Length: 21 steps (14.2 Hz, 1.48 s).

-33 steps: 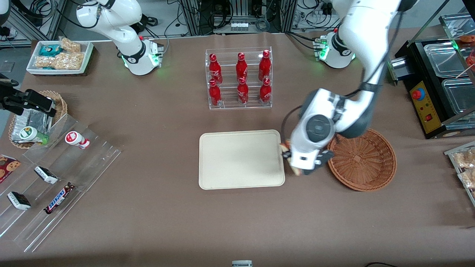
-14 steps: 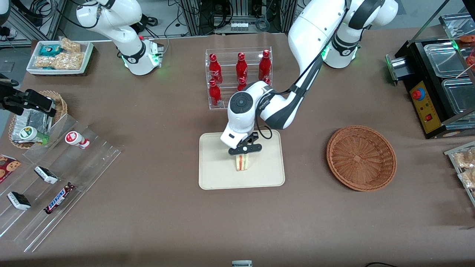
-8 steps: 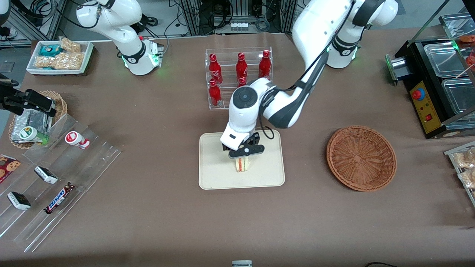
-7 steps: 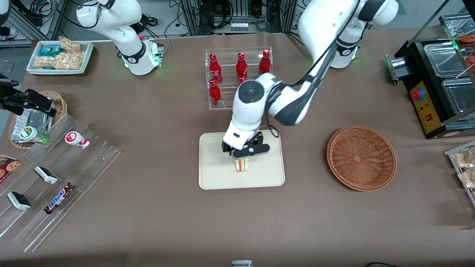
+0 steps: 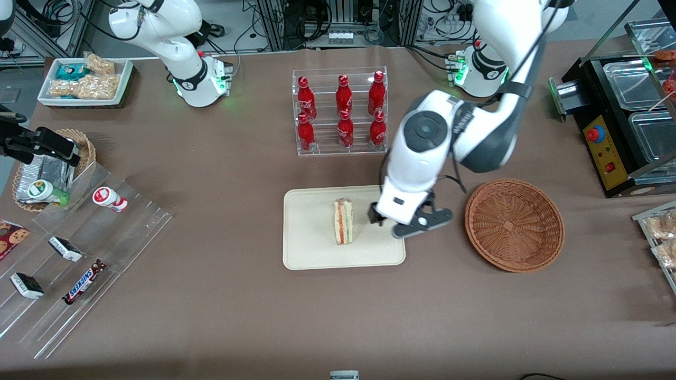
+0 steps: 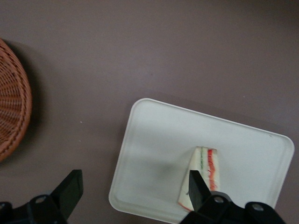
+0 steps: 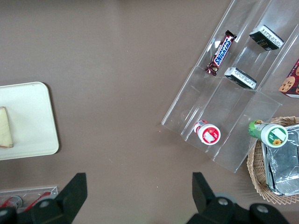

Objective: Place sandwich from basket to tray

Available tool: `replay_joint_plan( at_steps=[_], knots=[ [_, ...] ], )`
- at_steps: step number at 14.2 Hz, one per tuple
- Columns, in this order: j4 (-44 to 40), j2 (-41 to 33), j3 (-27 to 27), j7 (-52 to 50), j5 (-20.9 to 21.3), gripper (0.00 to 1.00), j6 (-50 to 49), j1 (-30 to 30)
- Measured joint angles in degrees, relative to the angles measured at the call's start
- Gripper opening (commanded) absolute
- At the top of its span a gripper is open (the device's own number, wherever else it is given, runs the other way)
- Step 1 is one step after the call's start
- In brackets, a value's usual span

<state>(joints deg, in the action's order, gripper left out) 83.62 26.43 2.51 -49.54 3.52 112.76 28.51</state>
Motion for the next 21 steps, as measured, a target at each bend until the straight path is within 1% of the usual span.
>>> replay_joint_plan(
  at_steps=[4, 6, 9, 12, 14, 17, 21],
  knots=[
    [5.06, -4.02, -0.14, 11.28, 0.0, 1.0, -1.85, -7.68],
    [6.99, -7.14, -0.17, 18.55, -0.61, 1.0, -5.26, -11.94],
    [7.72, -10.9, -0.2, 29.71, -1.87, 1.0, -11.29, -17.3],
    [7.6, -13.84, -0.2, 37.94, -2.09, 1.0, -15.77, -21.71],
    [6.59, -15.26, -0.2, 40.39, -2.2, 1.0, -18.89, -23.43],
    [3.1, -16.18, -0.44, 40.9, -2.21, 1.0, -23.91, -23.97],
    [1.55, -17.42, -3.72, 40.94, -2.24, 1.0, -24.97, -24.13]
  ],
)
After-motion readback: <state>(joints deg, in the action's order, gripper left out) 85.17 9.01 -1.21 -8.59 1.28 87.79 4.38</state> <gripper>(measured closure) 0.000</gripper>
